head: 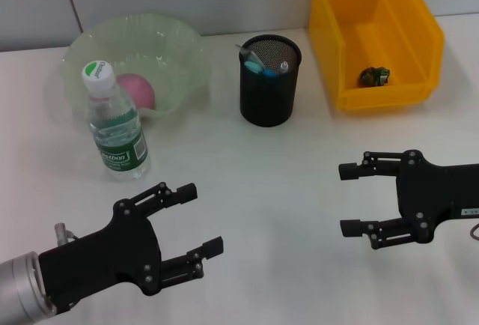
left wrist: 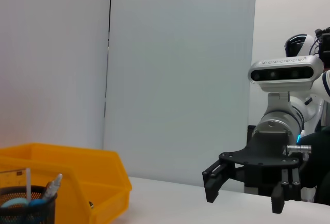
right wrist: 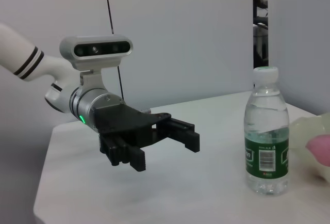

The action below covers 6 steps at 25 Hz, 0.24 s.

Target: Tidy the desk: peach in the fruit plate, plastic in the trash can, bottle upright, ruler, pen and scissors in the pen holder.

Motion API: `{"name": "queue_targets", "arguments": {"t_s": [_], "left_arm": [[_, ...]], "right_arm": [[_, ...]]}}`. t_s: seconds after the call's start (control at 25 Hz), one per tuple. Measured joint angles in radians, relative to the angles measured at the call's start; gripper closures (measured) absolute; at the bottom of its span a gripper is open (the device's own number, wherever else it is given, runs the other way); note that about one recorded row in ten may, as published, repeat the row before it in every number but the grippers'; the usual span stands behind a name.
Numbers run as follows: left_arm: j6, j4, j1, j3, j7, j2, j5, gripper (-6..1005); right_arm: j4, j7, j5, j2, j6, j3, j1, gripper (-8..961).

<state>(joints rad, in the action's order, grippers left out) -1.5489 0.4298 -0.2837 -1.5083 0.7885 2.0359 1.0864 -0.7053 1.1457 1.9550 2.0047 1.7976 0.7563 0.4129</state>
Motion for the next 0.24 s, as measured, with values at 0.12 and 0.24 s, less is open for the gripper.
{"name": "queue_targets", "arguments": {"t_s": [0.12,0.24], "left_arm": [[0.006,0.000,0.000,0.000,0.002,-0.001,0.000,190],[0.007,0.000,0.000,-0.003,0.002,-0.001,0.000,190]], "right_arm": [[-0.002,0.000,-0.001,0.004,-0.008,-0.001,0.001,133],[-0.002,0.000,-0.002,0.006,-0.015,-0.001,0.003,133]]}}
